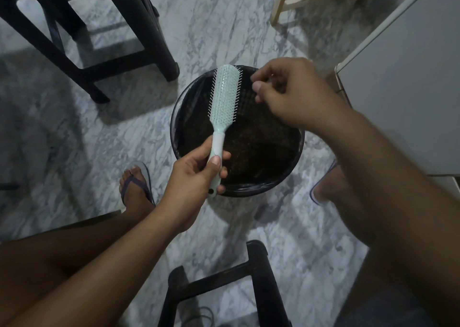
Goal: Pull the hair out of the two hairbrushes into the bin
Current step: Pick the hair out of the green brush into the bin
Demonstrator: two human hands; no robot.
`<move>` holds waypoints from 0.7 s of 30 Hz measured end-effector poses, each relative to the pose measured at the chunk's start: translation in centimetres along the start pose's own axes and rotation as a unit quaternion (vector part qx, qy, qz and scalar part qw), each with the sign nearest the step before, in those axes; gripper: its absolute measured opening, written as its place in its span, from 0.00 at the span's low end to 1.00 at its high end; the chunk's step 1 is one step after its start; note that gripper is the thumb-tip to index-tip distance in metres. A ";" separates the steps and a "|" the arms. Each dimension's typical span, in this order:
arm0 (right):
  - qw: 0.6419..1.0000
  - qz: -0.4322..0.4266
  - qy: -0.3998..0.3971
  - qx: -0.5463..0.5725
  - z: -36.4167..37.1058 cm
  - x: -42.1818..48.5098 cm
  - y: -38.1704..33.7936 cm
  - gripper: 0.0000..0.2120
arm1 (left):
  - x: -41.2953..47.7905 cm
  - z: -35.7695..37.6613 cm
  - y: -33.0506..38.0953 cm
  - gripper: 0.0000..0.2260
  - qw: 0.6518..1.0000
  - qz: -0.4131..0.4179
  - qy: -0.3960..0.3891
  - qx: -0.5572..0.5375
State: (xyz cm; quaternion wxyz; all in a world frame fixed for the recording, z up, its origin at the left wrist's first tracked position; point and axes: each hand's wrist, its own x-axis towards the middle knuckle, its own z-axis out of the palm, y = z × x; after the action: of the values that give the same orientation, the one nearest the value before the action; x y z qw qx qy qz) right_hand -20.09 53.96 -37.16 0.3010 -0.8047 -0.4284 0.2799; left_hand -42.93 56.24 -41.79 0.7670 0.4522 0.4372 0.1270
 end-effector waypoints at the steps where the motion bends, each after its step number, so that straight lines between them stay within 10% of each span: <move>1: 0.999 -0.025 0.019 -0.012 0.6 -0.3 -0.1 0.06 | 0.0 0.1 0.0 0.20 1.000 -0.001 -0.002 0.001; 16: 0.969 -0.086 0.002 -0.233 3.7 -0.9 -0.9 0.11 | -0.5 0.6 -1.1 0.21 0.997 -0.009 0.002 0.080; 21: 0.999 -0.027 0.005 0.042 2.6 -0.3 -1.3 0.07 | -0.5 0.7 -1.0 0.20 0.999 -0.032 -0.012 -0.009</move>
State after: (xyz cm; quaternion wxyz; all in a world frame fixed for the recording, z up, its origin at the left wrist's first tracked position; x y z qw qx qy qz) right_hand -22.76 54.98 -37.89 0.3441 -0.7812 -0.4359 0.2852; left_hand -42.82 54.99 -42.17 0.7802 0.4325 0.4405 0.1010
